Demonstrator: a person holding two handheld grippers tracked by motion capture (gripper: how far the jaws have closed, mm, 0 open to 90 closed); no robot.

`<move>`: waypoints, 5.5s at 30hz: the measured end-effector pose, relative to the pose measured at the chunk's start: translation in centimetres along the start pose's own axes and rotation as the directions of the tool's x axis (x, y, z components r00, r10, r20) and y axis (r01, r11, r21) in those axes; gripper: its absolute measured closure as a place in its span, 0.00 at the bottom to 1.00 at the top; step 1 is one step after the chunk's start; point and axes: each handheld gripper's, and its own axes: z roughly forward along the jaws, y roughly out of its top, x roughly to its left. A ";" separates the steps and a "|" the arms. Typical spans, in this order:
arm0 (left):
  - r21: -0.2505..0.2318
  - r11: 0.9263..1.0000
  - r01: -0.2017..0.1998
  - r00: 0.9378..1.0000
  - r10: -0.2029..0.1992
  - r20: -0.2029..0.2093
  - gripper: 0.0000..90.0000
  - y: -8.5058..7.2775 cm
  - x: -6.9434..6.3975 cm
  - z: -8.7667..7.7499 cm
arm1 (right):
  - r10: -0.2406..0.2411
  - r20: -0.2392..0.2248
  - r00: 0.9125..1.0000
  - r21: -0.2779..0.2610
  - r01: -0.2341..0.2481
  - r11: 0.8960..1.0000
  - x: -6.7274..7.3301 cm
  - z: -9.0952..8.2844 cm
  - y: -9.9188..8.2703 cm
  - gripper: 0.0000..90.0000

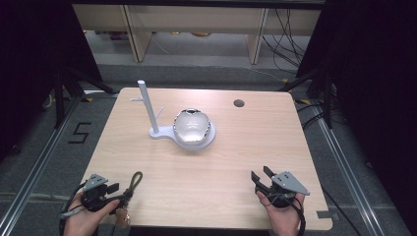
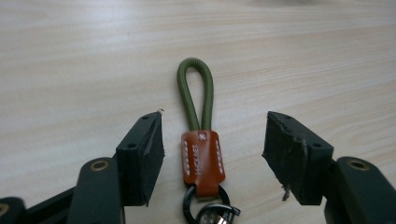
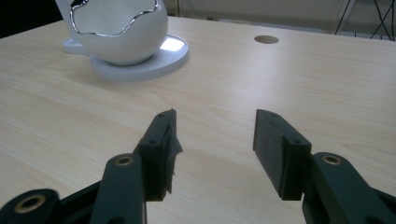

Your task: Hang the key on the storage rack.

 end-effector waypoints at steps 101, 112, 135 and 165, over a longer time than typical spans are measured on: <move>0.341 0.921 -0.187 0.982 0.188 0.028 0.76 3.7 -0.7 1.4 | 0.041 -0.062 0.997 0.140 -0.032 0.990 0.0 0.7 -0.2 0.56; 0.167 0.968 -0.188 0.982 0.185 0.034 0.76 2.6 -0.5 0.6 | 0.065 -0.054 0.996 0.152 -0.057 0.987 0.1 0.5 -0.1 0.56; -0.178 0.976 -0.127 0.992 0.127 -0.010 0.76 1.8 -1.0 -0.5 | 0.037 -0.069 0.997 0.125 -0.029 0.992 0.0 0.8 -0.2 0.56; -0.330 0.932 -0.149 0.989 0.135 -0.064 0.76 2.6 -1.3 -0.9 | 0.034 -0.067 0.997 0.125 -0.025 0.992 0.2 0.9 -0.4 0.56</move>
